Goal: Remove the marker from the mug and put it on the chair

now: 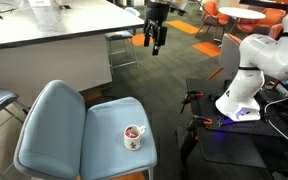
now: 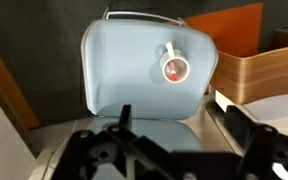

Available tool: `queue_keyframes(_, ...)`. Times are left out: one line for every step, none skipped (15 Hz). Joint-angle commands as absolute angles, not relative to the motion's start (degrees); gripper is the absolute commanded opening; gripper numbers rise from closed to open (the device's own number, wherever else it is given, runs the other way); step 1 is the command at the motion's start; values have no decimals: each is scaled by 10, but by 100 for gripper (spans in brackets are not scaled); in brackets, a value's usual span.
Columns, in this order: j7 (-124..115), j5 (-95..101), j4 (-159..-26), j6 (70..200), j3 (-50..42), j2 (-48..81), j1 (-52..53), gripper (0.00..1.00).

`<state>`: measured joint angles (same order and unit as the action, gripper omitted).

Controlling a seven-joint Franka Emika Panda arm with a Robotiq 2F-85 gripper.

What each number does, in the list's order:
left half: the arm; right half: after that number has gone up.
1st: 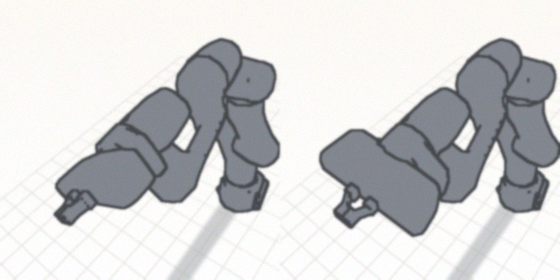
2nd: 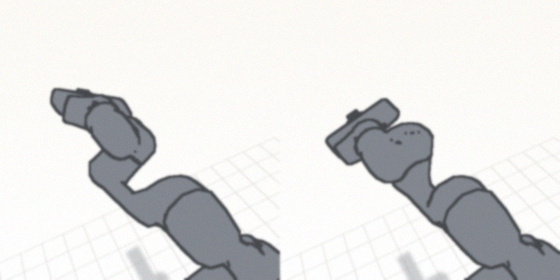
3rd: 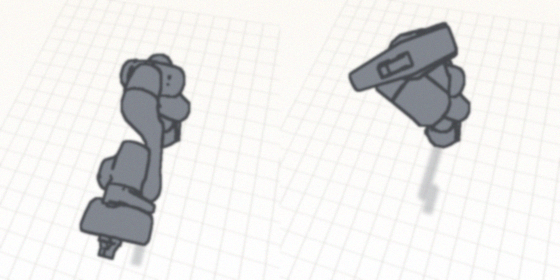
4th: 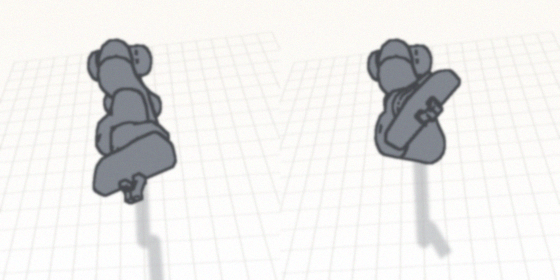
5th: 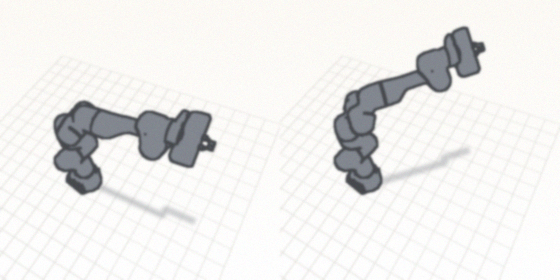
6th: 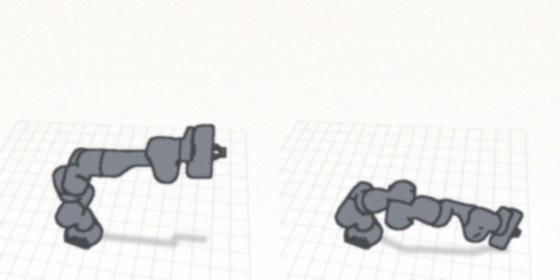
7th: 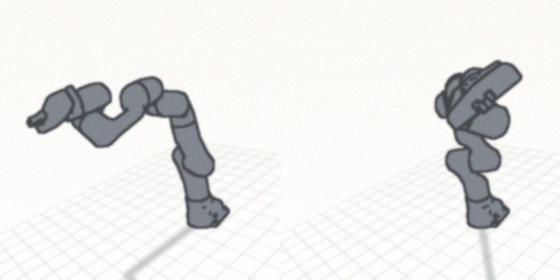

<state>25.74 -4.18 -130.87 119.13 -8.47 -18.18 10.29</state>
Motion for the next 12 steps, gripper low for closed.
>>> queue_keyframes(285, -72, -1263, 1226, -58, -83, 92, 100)
queue_keyframes(286, -78, -1257, 1242, -50, -57, 89, 100)
queue_keyframes(293, -83, -1251, 1257, -41, -33, 86, 100)
queue_keyframes(306, -86, -1247, 1270, -33, -11, 83, 100)
queue_keyframes(313, -85, -1242, 1284, -24, 12, 79, 100)
queue_keyframes(322, -86, -1238, 1297, -15, 33, 75, 100)
queue_keyframes(327, -84, -1235, 1309, -6, 50, 70, 100)
queue_keyframes(325, -82, -1232, 1323, 3, 69, 67, 100)
queue_keyframes(322, -81, -1228, 1334, 12, 85, 63, 100)
queue_keyframes(311, -79, -1226, 1349, 21, 103, 60, 100)
queue_keyframes(301, -76, -1222, 1362, 30, 120, 58, 100)
queue_keyframes(292, -74, -1219, 1377, 38, 138, 57, 100)
